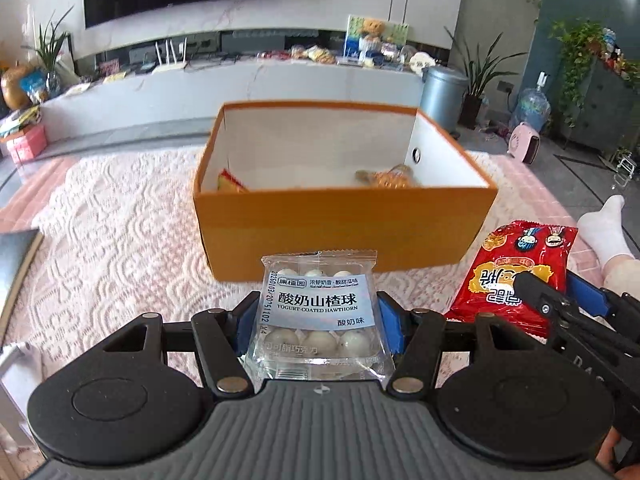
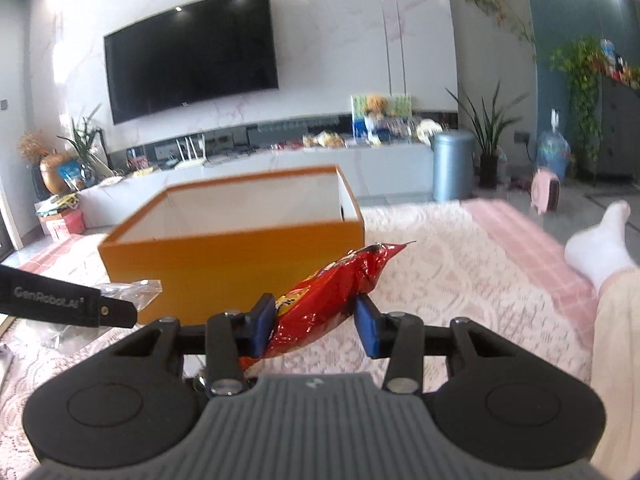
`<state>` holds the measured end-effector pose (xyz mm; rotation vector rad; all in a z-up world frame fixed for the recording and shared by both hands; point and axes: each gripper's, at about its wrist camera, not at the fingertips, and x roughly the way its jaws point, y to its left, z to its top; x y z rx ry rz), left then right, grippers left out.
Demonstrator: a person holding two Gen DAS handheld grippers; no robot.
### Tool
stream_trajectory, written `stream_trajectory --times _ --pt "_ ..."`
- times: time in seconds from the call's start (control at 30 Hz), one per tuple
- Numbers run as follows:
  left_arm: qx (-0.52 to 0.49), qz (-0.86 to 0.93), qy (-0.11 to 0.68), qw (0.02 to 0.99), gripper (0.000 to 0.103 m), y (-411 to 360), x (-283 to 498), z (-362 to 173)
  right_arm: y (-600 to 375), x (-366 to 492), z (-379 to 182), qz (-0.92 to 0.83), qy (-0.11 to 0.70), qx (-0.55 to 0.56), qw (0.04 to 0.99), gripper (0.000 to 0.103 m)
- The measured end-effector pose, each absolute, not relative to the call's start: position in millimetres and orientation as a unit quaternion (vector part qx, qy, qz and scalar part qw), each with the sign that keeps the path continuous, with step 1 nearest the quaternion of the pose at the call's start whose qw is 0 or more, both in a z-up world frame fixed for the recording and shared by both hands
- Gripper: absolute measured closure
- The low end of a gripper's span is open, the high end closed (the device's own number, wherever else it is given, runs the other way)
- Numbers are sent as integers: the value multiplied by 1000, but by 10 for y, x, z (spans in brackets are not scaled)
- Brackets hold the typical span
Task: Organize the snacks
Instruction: 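Lift both packs and lower them into the orange box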
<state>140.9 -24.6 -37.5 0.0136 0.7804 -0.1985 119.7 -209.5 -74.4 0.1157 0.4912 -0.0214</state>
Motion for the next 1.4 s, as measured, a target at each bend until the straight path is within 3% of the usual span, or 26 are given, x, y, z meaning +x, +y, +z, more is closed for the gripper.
stream_trajectory --times 0.33,0.7,1.4 --pt "21 -126 353 927 34 -278 1646 14 -2200 1278 -274 42 213 71 974 63" --pt "50 -136 357 923 34 -275 2301 163 -2226 2181 49 88 226 85 966 66" --pt "184 -115 430 877 34 -481 3517 -655 -1972 4177 -683 137 421 126 888 67"
